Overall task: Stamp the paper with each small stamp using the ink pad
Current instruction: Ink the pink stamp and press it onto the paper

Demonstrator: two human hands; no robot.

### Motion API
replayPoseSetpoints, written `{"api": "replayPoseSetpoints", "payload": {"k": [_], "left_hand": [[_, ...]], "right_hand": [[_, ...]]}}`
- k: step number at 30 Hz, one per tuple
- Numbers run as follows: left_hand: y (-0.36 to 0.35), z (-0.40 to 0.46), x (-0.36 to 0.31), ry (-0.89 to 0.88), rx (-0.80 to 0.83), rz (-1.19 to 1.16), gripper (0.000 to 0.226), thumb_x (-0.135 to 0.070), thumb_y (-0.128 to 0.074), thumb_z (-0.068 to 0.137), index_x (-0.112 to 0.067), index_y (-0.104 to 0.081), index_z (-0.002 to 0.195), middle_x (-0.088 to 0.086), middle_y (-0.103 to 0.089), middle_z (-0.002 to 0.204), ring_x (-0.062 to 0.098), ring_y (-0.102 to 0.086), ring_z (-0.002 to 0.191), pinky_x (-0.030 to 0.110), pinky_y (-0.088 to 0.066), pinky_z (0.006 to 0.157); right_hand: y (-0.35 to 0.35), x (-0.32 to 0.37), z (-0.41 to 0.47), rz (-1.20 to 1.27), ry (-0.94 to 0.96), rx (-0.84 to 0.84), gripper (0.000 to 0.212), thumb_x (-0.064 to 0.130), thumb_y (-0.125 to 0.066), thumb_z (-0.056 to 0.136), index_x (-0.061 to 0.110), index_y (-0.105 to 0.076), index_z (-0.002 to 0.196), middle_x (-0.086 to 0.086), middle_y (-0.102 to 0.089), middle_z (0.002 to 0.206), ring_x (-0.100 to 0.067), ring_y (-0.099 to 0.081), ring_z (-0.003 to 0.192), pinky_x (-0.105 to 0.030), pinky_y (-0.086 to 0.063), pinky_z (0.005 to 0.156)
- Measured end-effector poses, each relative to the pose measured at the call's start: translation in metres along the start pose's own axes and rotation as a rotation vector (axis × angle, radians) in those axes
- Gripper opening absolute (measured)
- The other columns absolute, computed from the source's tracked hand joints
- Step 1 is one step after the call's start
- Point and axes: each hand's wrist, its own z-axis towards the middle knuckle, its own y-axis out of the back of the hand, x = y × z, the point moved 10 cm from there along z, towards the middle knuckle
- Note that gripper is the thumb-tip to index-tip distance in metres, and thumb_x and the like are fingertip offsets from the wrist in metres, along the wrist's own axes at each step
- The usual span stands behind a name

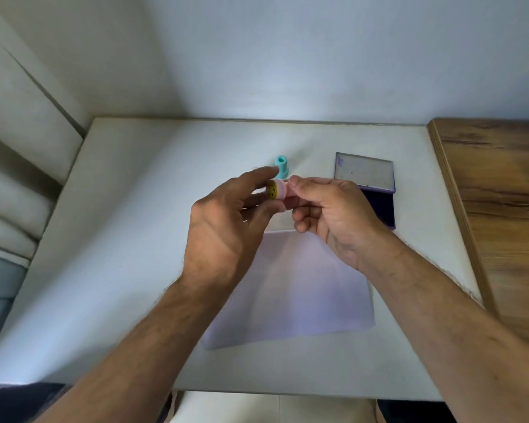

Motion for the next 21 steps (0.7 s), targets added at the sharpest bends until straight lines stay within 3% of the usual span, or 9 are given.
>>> {"api": "replayPoseSetpoints", "payload": {"k": [3,8,15,21], "left_hand": [[0.001,0.000,-0.006,-0.093,-0.004,0.020,0.032,-0.012,-0.076,0.083,-0.028,-0.072,0.111,-0.011,-0.072,0.106,-0.001,-0.070,0.089,0.014,-0.054,0.080],[0.002,0.001,-0.002,-0.077,-0.019,0.000,0.030,-0.014,-0.079,0.079,-0.024,-0.075,0.107,-0.011,-0.073,0.101,0.001,-0.071,0.086,0.012,-0.052,0.079],[0.006,0.001,0.005,0.010,-0.044,-0.048,0.028,-0.013,-0.079,0.078,-0.031,-0.075,0.099,-0.015,-0.075,0.091,-0.006,-0.068,0.087,0.003,-0.045,0.076],[0.008,0.008,0.022,0.171,-0.018,-0.127,0.028,-0.016,-0.083,0.073,-0.030,-0.076,0.096,-0.015,-0.076,0.086,-0.001,-0.072,0.081,0.012,-0.053,0.078]], "right_hand": [[-0.003,-0.002,0.000,-0.003,-0.017,0.059,0.024,0.021,-0.062,0.092,0.000,-0.075,0.092,-0.016,-0.067,0.078,-0.014,-0.053,0.054,-0.024,-0.045,0.048],[-0.004,-0.002,0.001,0.076,-0.020,0.082,0.022,0.019,-0.064,0.090,0.000,-0.074,0.091,-0.017,-0.065,0.079,-0.013,-0.052,0.054,-0.022,-0.046,0.047],[-0.006,0.000,0.001,0.075,0.032,0.085,0.013,0.008,-0.062,0.089,0.004,-0.075,0.089,-0.007,-0.068,0.066,-0.012,-0.053,0.053,-0.022,-0.048,0.049],[0.005,0.007,0.002,0.043,0.088,0.001,0.013,0.003,-0.065,0.087,0.002,-0.074,0.097,-0.012,-0.070,0.074,-0.012,-0.057,0.057,-0.023,-0.052,0.054]]}}
